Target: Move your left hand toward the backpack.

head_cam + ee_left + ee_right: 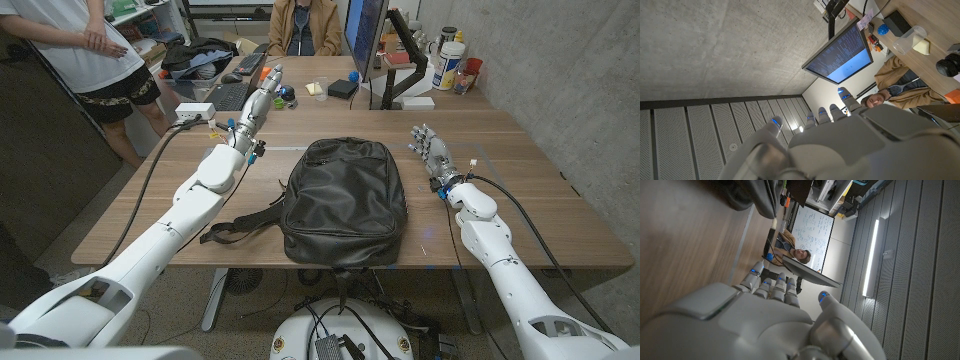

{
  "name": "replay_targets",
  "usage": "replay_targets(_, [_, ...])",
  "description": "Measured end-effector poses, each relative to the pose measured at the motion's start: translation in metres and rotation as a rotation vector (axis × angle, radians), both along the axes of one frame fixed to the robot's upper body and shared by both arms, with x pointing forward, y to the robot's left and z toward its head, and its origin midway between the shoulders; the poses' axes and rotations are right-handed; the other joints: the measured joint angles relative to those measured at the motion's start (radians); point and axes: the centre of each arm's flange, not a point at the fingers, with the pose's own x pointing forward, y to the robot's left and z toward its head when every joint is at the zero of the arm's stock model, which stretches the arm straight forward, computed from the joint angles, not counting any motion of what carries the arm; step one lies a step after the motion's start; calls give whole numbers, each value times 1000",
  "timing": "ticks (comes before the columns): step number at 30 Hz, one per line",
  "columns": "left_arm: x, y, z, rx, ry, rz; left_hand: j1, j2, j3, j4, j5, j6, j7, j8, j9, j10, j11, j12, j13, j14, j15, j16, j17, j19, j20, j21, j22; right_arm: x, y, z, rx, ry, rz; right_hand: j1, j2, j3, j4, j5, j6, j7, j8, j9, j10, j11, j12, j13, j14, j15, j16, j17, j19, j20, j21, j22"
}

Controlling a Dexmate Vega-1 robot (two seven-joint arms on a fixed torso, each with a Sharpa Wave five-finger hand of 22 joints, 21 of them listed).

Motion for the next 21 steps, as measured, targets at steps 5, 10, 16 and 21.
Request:
replay_targets(5, [-1,-3,3,21,-12,1,0,0,0,0,0,2,2,0,0,0,0,0,0,0,0,0,0,0,0,0,0,1,0,0,1,0,-1,0,0,0,0,0,5,-5,0,0,0,0,0,0,0,0,0,0,0,0,0,0])
replay_targets(10, [-2,-6,7,38,-25,5,0,0,0,0,0,1,2,0,0,0,0,0,0,0,0,0,0,0,0,0,0,1,-1,0,2,1,-2,0,0,0,0,0,5,-5,0,0,0,0,0,0,0,0,0,0,0,0,0,0])
replay_targets(16, [-4,-10,10,54,-39,6,0,0,4,4,0,1,2,0,0,0,0,0,0,0,0,0,0,0,0,-4,0,2,-2,1,4,0,-3,0,0,0,0,0,5,-5,0,0,0,0,0,0,0,0,0,0,0,0,-8,0])
replay_targets(21, [-6,-15,13,66,-53,5,0,0,4,4,0,1,2,0,0,0,0,0,0,0,0,0,0,0,0,-4,0,3,-3,1,5,1,-4,0,0,-4,-4,0,5,-5,0,0,0,0,0,0,0,0,0,0,0,0,-8,0])
